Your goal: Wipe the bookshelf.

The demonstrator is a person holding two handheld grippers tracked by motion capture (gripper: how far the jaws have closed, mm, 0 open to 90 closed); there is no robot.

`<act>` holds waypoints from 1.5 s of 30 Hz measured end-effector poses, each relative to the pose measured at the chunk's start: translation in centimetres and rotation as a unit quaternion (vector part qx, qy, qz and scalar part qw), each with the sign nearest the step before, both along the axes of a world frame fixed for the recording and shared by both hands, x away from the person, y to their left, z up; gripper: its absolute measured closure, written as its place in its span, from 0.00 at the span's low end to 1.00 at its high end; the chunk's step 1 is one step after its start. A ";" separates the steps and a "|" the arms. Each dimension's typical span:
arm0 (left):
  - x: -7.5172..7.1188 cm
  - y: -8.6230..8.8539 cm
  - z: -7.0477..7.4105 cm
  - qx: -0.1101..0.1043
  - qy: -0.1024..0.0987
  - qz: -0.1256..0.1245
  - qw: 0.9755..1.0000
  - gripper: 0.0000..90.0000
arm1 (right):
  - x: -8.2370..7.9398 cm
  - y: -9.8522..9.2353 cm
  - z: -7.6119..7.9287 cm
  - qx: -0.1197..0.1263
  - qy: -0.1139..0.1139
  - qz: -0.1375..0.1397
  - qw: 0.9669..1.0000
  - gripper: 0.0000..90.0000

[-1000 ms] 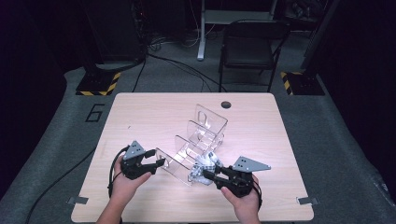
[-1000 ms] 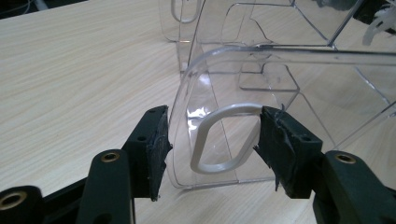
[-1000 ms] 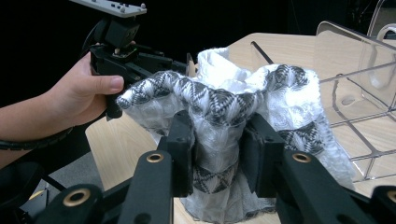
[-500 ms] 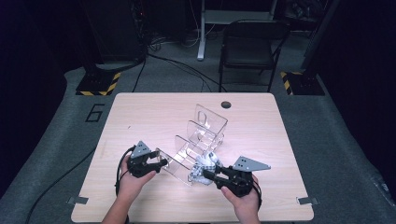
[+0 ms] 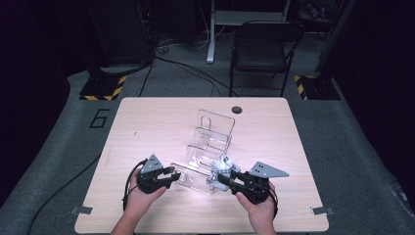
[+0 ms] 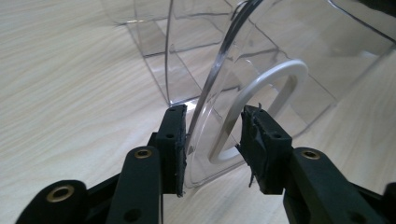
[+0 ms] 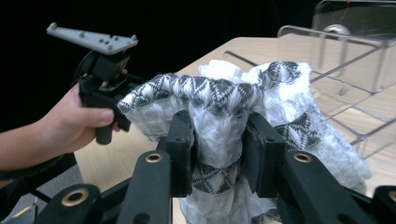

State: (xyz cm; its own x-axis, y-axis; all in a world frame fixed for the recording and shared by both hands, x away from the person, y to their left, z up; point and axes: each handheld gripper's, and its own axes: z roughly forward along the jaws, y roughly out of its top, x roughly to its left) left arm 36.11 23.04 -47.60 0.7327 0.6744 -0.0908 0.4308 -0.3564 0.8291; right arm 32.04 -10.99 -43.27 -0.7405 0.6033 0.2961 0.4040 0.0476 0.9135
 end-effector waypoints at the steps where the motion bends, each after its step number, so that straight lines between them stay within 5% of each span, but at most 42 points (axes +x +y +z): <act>1: -0.1 -0.1 0.0 0.000 -0.001 -0.005 1.000 0.69 | 0.1 -0.2 0.0 0.003 -0.002 -0.002 1.000 0.73; 12: -2.1 -2.6 -0.2 -0.020 0.009 -0.051 0.998 0.71 | 0.7 -2.7 0.3 0.016 -0.002 -0.040 0.999 0.74; 19: -2.2 -4.4 -0.3 -0.022 0.006 -0.085 0.996 0.71 | 0.3 -4.1 1.7 0.027 -0.026 -0.056 0.998 0.76; 24: -2.0 -5.9 -0.8 -0.012 0.002 -0.092 0.996 0.75 | 0.5 -3.0 1.3 -0.013 -0.033 -0.054 0.998 0.76; 31: -1.4 -7.2 -1.2 0.000 -0.010 -0.094 0.995 0.77 | 0.9 -3.2 1.4 -0.017 -0.033 -0.057 0.998 0.75; 34: -1.1 -7.1 -1.2 -0.011 -0.003 -0.088 0.996 0.88 | 1.3 -3.0 1.5 -0.029 -0.034 -0.055 0.998 0.75; 37: -1.3 -7.1 -1.3 -0.013 -0.005 -0.085 0.996 0.88 | 1.8 -2.6 1.8 -0.045 -0.036 -0.049 0.997 0.75; 42: -1.7 -7.0 -1.1 0.018 -0.027 -0.081 0.996 0.89 | 2.6 -1.6 2.5 -0.079 -0.031 -0.034 0.996 0.76; 45: -2.0 -6.4 -1.2 0.014 -0.025 -0.078 0.997 0.89 | 2.7 -0.8 2.8 -0.092 -0.029 -0.027 0.995 0.76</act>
State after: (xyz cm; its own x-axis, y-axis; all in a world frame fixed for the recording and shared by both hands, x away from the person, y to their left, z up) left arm 34.11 16.65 -48.76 0.8319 0.5538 -0.0349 0.3273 -0.4390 0.8368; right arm 34.75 -11.77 -40.52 -0.7183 0.6826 0.1342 0.3566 0.1957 0.9135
